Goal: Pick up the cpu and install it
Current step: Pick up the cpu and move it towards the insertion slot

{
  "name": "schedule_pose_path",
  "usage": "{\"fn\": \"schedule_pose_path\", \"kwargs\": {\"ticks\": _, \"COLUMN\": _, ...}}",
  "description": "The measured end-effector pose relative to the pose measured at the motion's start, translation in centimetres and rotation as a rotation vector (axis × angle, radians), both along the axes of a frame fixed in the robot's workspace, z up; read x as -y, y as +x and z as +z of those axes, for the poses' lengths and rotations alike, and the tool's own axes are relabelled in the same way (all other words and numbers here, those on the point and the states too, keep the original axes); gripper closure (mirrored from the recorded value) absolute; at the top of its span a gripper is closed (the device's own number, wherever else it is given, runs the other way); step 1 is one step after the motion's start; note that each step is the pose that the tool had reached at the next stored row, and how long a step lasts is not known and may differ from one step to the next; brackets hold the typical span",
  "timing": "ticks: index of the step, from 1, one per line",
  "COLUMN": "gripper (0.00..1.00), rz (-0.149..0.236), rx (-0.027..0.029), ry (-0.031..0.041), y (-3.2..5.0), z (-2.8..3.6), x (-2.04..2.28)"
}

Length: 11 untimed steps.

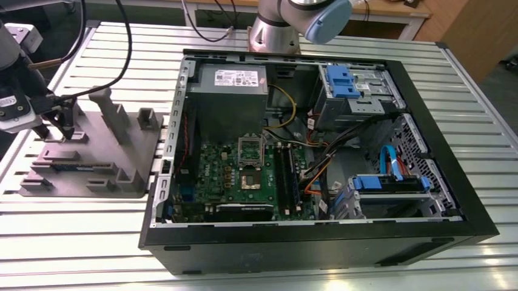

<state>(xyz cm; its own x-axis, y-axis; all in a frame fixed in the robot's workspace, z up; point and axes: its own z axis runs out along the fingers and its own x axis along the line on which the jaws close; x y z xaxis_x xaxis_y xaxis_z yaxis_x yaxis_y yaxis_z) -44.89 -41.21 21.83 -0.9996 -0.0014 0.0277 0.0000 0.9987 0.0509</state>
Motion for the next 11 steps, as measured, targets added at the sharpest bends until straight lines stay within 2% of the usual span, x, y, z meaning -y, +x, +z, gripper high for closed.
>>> {"fn": "schedule_pose_path", "kwargs": {"ticks": 11, "gripper": 0.53, "rz": 0.000, "rx": 0.0001, "ry": 0.0000, "y": 0.00, "z": 0.20, "x": 0.00}}
